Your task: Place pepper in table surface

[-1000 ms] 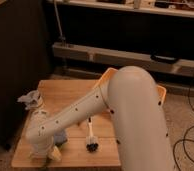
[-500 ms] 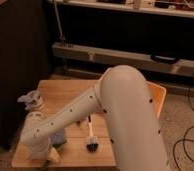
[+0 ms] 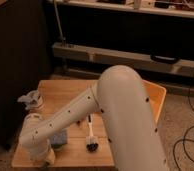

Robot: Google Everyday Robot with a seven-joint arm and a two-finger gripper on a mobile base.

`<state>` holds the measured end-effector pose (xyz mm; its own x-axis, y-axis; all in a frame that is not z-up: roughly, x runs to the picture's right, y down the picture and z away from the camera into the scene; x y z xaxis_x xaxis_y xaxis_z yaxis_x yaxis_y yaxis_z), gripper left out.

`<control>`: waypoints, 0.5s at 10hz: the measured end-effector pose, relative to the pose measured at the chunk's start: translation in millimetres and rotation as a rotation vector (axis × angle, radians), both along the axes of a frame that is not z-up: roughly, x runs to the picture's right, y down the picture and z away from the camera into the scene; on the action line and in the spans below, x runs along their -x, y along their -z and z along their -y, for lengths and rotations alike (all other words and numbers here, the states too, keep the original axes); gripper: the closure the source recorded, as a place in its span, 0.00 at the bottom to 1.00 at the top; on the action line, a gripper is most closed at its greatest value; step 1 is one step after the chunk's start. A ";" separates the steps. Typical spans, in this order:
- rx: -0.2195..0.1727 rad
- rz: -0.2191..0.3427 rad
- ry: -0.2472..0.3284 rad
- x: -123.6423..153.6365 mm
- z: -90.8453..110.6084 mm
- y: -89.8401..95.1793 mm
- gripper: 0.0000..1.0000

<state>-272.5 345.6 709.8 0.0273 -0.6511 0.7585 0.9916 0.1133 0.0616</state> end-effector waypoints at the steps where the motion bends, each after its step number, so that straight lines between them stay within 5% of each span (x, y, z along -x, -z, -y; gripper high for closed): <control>1: 0.008 0.023 0.011 1.3 -1.8 0.5 0.63; 5: 0.028 0.040 0.061 9.9 -6.2 3.7 0.99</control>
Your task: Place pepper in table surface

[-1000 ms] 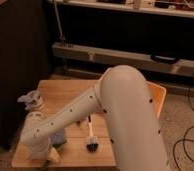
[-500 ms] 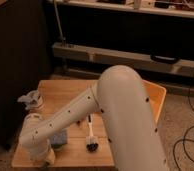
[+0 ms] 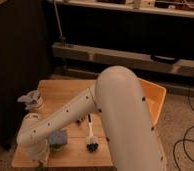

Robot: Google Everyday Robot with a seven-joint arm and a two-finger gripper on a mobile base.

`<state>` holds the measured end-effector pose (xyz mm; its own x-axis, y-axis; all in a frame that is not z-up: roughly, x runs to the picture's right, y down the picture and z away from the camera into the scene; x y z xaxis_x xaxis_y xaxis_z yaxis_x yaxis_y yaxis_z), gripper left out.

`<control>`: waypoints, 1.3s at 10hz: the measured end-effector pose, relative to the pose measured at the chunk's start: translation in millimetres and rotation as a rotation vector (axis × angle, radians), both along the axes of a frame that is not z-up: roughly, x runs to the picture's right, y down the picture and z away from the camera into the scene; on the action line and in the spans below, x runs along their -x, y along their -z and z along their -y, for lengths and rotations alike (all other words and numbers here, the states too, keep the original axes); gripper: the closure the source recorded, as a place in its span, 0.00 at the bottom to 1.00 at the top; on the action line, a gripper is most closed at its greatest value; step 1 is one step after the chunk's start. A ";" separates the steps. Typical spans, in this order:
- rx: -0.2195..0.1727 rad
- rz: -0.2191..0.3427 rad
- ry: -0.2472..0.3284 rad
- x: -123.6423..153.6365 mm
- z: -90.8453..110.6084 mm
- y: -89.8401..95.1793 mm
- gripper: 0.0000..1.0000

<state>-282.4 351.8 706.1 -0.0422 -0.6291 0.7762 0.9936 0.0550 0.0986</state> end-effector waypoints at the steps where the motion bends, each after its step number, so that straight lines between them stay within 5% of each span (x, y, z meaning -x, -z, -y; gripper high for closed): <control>1: -0.001 -0.004 0.008 4.1 -0.4 2.2 1.00; 4: -0.061 0.000 -0.009 6.1 18.1 24.5 1.00; 7: -0.144 0.023 -0.096 -5.4 64.7 74.1 1.00; 10: -0.195 0.055 -0.260 -45.3 125.2 108.8 1.00; 13: -0.152 0.003 -0.502 -106.8 172.0 110.8 1.00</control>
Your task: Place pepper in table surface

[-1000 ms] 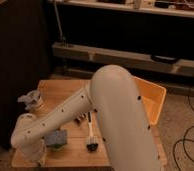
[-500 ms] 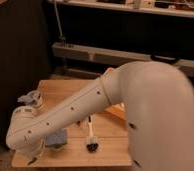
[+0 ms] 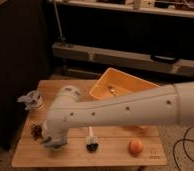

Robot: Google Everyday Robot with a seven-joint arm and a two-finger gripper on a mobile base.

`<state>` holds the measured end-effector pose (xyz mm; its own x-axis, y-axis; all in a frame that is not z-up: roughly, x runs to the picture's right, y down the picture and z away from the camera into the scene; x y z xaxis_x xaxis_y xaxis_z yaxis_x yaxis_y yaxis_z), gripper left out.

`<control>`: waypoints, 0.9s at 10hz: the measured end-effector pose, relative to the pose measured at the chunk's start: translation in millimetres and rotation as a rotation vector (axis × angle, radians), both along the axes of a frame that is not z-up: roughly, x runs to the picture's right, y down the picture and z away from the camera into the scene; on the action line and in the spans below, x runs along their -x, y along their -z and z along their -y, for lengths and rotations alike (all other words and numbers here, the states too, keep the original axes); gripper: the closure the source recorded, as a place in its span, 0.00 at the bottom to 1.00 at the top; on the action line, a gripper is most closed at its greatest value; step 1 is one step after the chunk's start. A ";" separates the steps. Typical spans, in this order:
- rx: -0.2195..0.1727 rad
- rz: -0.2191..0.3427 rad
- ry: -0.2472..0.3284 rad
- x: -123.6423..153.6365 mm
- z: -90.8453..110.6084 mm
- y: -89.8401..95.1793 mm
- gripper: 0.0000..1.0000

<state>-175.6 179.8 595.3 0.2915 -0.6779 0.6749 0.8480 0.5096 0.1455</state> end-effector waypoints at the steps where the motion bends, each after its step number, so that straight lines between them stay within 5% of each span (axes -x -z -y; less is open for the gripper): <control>1: 0.042 -0.019 -0.085 -19.1 4.9 1.0 1.00; 4: 0.203 -0.020 -0.331 -69.5 2.3 5.4 1.00; 6: 0.363 0.015 -0.480 -94.8 -11.5 -0.6 1.00; 9: 0.464 0.023 -0.598 -117.1 -27.3 -6.9 1.00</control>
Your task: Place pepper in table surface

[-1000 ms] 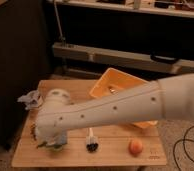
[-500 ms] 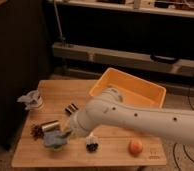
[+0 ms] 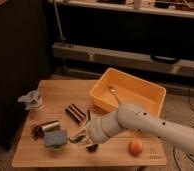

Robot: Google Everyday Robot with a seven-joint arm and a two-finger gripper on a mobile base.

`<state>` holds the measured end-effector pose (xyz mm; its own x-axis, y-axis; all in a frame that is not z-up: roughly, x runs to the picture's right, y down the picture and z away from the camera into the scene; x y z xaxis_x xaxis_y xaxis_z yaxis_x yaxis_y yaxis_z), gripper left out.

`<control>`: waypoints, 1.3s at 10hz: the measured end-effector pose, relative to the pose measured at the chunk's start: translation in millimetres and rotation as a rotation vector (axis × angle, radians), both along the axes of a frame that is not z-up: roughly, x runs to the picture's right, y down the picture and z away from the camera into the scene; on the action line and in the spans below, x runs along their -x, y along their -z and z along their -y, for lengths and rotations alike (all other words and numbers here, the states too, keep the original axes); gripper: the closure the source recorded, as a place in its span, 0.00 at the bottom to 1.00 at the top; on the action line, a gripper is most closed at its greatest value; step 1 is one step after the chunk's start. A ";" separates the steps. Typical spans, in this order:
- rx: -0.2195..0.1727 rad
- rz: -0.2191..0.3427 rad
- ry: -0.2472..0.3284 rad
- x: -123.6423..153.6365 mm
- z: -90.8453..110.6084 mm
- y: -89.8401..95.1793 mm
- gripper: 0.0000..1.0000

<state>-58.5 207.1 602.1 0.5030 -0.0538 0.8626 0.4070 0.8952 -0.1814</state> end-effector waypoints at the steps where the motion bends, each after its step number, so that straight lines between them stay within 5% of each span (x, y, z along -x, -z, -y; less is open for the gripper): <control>1: 0.037 -0.017 -0.027 -10.3 -6.1 -0.8 1.00; 7: 0.151 -0.108 -0.101 -63.0 -40.1 -7.8 1.00; 13: 0.146 -0.143 -0.054 -79.2 -54.4 -29.8 1.00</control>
<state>20.7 261.6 631.9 0.6200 0.0966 0.7786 0.3199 0.8750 -0.3633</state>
